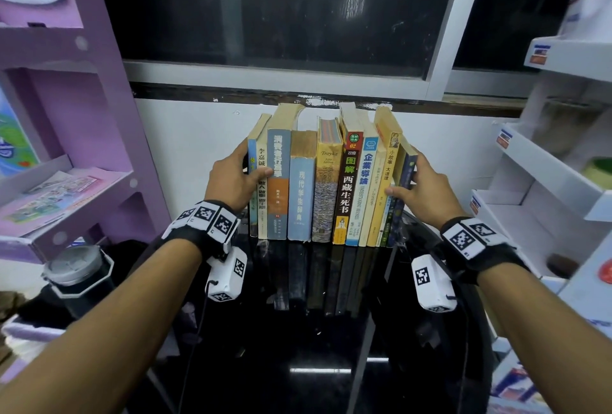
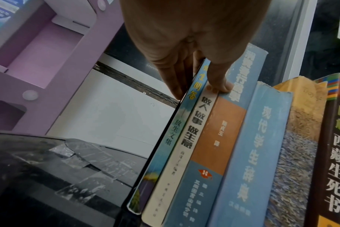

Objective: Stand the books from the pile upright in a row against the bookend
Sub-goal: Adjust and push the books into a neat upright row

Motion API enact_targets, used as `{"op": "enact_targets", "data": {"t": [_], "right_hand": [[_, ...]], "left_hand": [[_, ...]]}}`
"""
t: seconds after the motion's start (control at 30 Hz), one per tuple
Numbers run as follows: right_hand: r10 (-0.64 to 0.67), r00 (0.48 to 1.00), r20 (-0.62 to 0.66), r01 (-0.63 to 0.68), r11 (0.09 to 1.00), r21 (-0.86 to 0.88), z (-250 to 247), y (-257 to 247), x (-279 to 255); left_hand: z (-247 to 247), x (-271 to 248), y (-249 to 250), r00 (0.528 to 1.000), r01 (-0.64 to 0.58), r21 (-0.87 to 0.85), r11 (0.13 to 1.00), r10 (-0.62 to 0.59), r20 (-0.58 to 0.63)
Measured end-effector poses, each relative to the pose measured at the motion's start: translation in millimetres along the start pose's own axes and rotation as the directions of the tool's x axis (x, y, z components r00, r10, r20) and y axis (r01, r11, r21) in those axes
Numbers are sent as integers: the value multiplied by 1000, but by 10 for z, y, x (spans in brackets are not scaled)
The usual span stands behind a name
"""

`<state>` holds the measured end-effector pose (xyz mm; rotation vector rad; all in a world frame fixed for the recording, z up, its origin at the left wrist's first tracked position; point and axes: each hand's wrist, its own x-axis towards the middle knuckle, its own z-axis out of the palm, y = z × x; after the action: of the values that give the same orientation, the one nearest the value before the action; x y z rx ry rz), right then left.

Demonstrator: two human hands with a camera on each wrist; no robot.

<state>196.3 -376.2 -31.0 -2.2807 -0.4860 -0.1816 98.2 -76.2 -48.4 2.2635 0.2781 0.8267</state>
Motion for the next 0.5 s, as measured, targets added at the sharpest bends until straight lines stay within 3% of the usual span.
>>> {"op": "enact_targets", "data": {"t": [0.5], "right_hand": [[-22, 1000, -3, 22, 1000, -21, 2, 71, 27]], "left_hand": [[-6, 54, -21, 1000, -24, 90, 996, 24, 2]]}}
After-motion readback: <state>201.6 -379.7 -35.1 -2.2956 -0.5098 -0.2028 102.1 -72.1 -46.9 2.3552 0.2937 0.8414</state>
